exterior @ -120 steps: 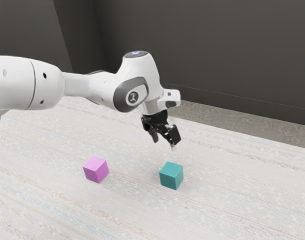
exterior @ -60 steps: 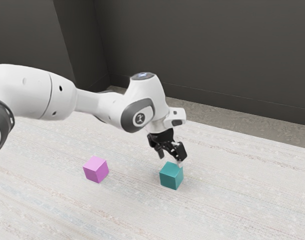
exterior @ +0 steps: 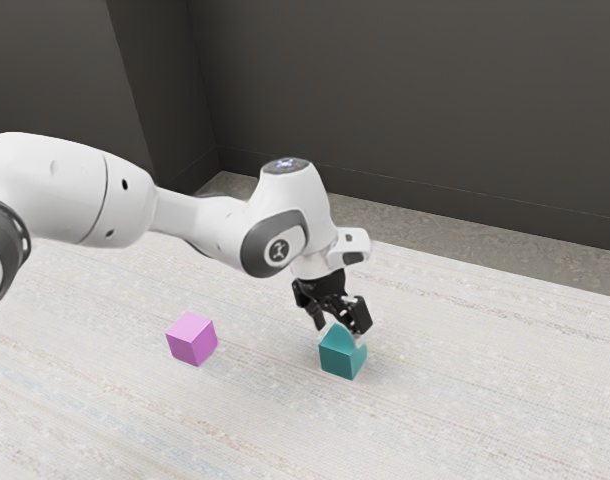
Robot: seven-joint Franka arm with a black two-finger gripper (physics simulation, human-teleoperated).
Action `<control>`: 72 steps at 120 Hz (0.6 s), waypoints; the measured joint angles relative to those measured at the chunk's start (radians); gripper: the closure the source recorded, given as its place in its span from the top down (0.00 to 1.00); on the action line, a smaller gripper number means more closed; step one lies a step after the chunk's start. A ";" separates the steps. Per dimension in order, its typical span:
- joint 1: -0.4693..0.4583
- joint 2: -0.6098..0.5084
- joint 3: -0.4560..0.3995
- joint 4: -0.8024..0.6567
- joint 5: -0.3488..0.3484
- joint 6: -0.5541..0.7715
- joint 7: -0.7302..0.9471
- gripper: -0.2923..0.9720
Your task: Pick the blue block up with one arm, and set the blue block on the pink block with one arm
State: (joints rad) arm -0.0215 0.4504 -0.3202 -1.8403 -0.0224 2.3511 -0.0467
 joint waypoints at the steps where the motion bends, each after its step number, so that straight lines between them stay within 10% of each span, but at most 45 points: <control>1: 0.000 -0.001 0.000 -0.001 0.000 0.000 0.000 0.77; 72: 0.000 0.044 0.001 0.002 -0.001 0.006 -0.020 0.76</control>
State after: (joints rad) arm -0.0214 0.4948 -0.3190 -1.8384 -0.0230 2.3571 -0.0665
